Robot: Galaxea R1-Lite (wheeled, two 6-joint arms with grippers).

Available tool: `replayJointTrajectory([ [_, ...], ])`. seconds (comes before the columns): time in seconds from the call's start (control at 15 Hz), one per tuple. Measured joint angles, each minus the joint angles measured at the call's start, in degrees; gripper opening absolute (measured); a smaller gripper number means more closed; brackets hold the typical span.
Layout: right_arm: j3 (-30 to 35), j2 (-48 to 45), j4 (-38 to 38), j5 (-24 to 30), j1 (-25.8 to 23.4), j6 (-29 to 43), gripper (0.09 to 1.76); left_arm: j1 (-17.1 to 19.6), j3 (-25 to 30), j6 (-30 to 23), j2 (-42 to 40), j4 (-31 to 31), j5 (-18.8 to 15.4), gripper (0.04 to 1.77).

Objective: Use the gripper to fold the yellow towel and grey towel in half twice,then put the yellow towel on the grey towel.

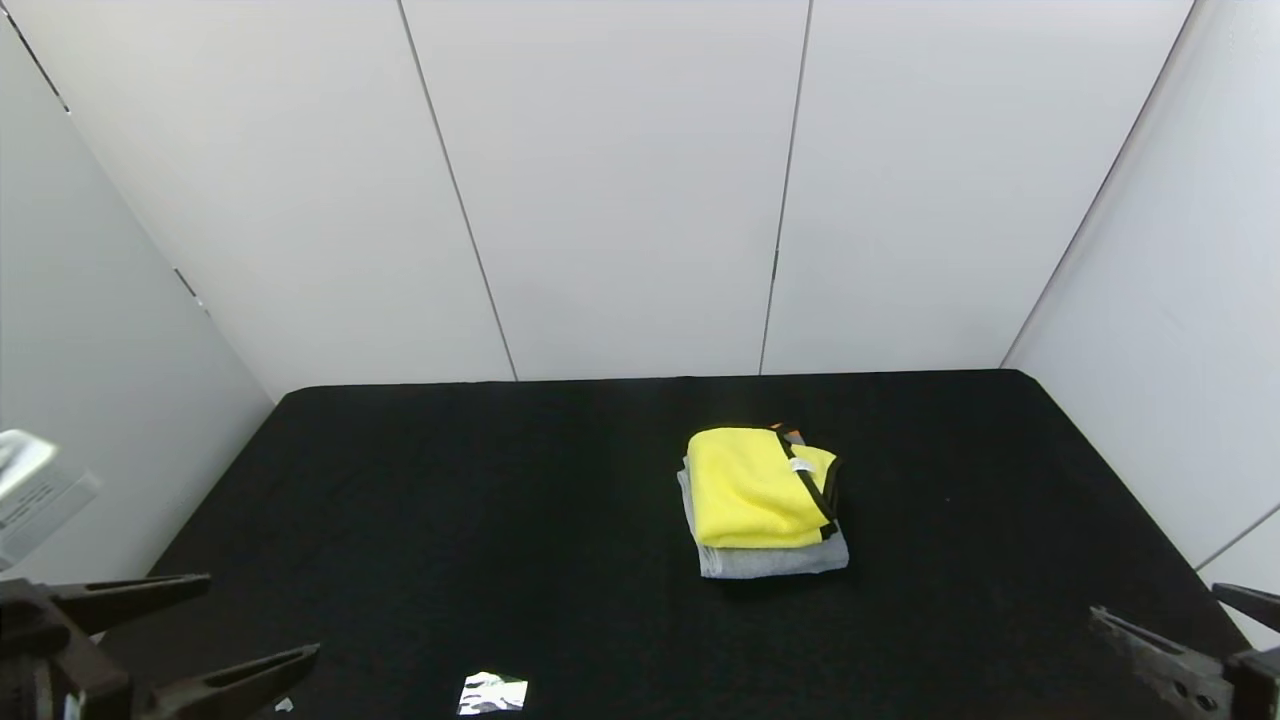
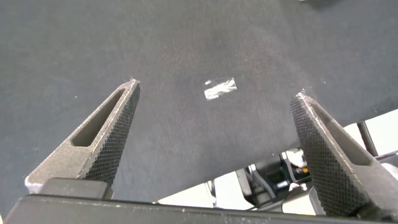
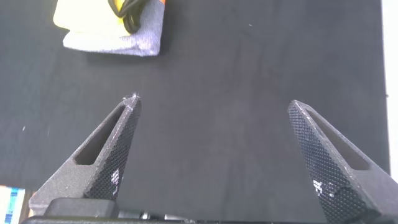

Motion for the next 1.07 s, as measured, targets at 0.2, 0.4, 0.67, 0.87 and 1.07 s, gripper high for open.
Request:
replayJointTrajectory([
  [0.2,0.24,-8.73,6.81,-0.29,-0.11,-0.90,1.70,0.05,2.56,0.01,-7.66,1.43,0.13,1.72],
  [0.4,-0.01,-16.79,11.91,-4.13,-0.20,-3.01,1.70,0.05,3.19,0.09,-14.28,5.69,0.22,1.72],
  [0.67,-1.68,-25.75,19.33,-8.35,-2.22,-3.67,1.70,0.02,2.84,0.06,-20.22,7.50,0.04,1.72],
  [0.87,-3.39,-29.46,21.58,-8.42,-8.25,-5.03,1.70,0.17,1.71,-0.02,-23.78,11.45,0.11,1.72],
  [1.07,-3.91,-33.21,22.17,-6.21,-14.14,-8.12,1.70,0.57,0.22,-0.13,-27.54,15.19,0.17,1.72],
])
